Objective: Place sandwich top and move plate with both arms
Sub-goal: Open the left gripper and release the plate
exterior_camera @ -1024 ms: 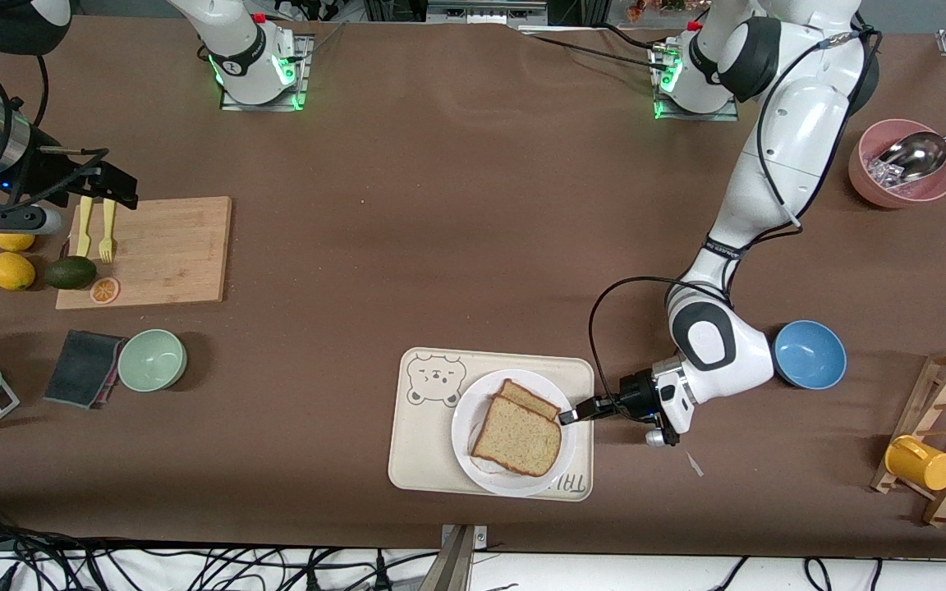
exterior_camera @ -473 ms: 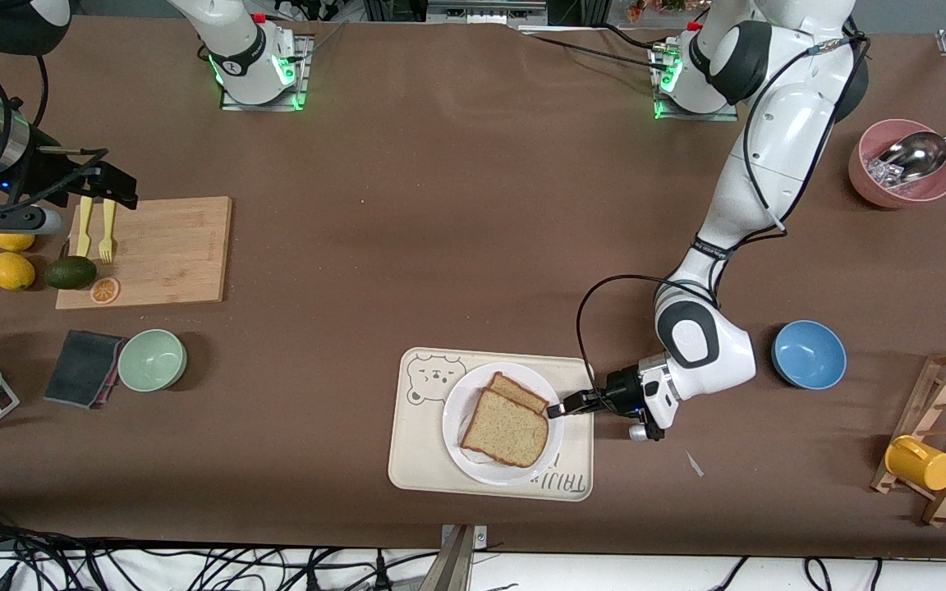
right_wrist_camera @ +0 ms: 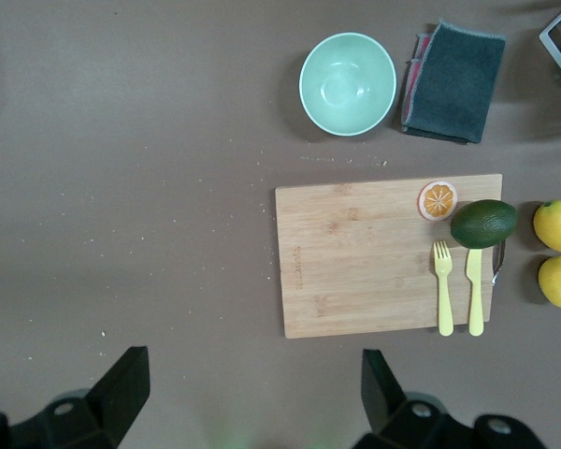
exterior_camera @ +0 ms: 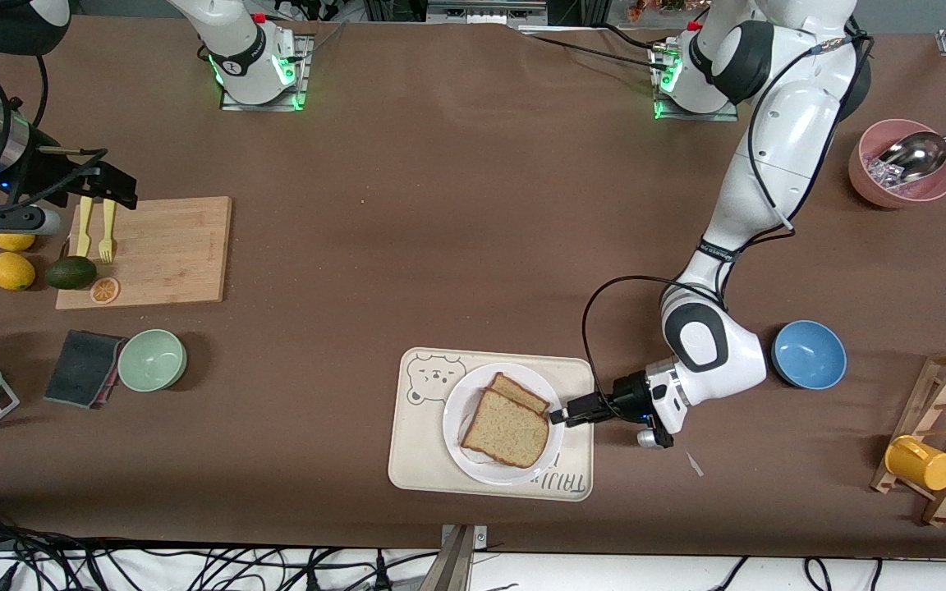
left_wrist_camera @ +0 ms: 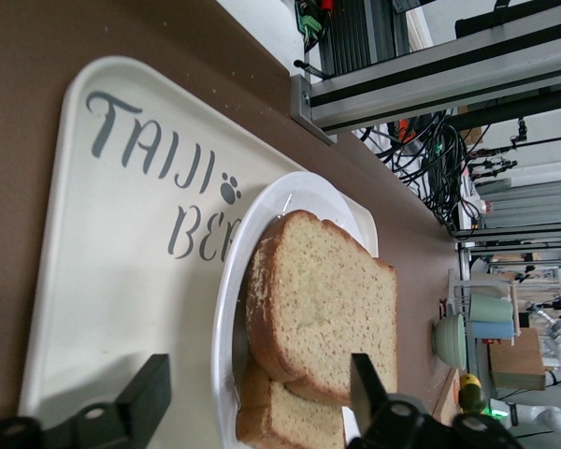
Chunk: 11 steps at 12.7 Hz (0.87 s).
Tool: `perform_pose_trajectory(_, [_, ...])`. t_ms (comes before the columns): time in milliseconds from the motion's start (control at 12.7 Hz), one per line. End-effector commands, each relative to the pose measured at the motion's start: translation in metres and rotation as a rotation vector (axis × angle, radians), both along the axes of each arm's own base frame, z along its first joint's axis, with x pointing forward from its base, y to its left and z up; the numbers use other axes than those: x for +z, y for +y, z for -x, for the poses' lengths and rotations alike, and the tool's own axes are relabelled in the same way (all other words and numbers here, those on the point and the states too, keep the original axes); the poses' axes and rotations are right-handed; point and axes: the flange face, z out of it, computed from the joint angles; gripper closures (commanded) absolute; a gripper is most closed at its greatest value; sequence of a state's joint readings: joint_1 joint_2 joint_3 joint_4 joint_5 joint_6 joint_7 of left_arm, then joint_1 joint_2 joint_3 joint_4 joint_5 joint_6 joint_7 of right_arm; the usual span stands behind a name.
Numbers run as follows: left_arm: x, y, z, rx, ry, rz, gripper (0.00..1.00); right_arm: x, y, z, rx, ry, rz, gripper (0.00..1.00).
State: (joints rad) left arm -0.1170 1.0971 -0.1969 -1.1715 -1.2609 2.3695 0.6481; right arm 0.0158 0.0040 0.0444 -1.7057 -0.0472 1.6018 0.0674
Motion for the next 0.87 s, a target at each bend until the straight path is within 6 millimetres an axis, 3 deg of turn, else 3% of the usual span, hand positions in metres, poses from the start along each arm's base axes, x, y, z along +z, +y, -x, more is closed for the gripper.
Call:
perform_pose_trajectory(0, [0.030,0.020,-0.011,-0.065,-0.075,-0.095,0.00,0.005,-0.002,-0.002,0.004,-0.005,0.004,0.00])
perform_pose_trajectory(236, [0.060,0.034,-0.018,-0.146,-0.136,-0.237,0.00,0.005,-0.002,-0.002,0.004,-0.005,0.004,0.00])
perform_pose_trajectory(394, [0.070,0.041,-0.018,-0.221,-0.125,-0.354,0.00,0.005,-0.002,-0.002,0.004,-0.005,0.004,0.00])
perform_pose_trajectory(788, [0.089,0.107,-0.016,-0.406,-0.066,-0.557,0.00,0.005,-0.002,-0.002,0.006,-0.005,0.004,0.00])
